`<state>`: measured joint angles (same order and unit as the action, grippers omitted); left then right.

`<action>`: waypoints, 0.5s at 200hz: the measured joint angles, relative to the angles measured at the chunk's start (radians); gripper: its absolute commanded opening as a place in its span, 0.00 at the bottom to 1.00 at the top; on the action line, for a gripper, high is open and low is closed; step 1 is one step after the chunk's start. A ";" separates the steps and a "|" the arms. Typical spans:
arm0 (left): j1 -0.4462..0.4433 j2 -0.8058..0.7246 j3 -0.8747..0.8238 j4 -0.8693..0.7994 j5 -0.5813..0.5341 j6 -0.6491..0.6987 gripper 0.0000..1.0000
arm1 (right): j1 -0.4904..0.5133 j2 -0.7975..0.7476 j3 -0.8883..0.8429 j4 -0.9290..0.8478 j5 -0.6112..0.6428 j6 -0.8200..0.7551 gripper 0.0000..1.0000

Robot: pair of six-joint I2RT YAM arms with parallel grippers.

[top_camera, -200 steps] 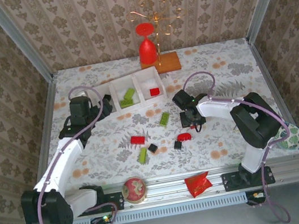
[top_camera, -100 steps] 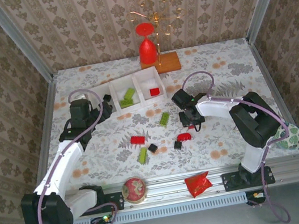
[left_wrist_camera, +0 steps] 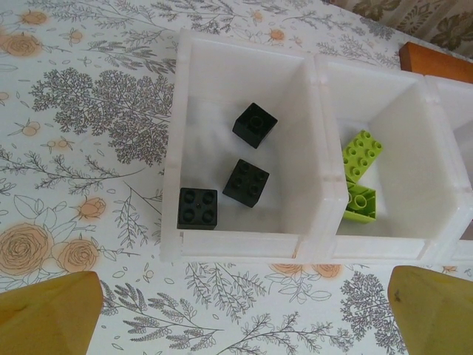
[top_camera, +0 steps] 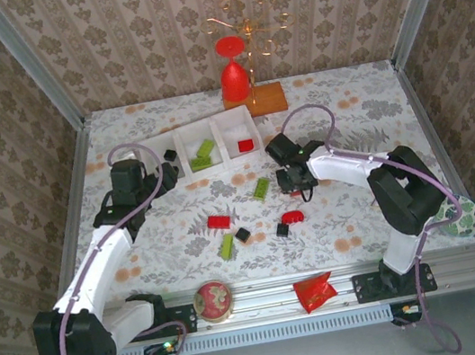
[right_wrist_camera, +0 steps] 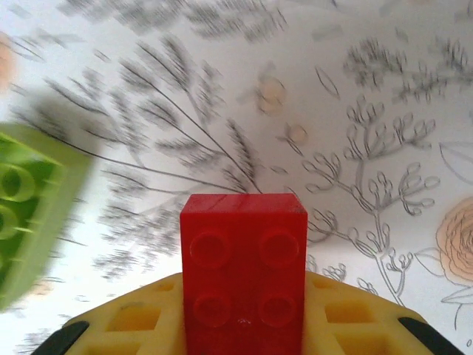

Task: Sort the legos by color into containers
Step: Pick up the lego from the center of the table.

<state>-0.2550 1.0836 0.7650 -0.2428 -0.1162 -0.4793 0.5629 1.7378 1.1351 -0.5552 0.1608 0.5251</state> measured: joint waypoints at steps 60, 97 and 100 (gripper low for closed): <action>0.000 -0.042 -0.006 -0.005 -0.002 0.000 1.00 | 0.025 0.016 0.220 -0.029 0.011 -0.031 0.03; 0.000 -0.048 -0.011 -0.011 -0.003 0.000 1.00 | 0.027 0.127 0.375 -0.030 0.011 -0.060 0.03; 0.000 -0.048 -0.011 -0.012 -0.003 0.000 1.00 | 0.027 0.140 0.389 -0.032 0.011 -0.064 0.03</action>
<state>-0.2550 1.0355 0.7536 -0.2546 -0.1192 -0.4793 0.5903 1.8778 1.5238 -0.5869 0.1722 0.4614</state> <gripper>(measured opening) 0.999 0.329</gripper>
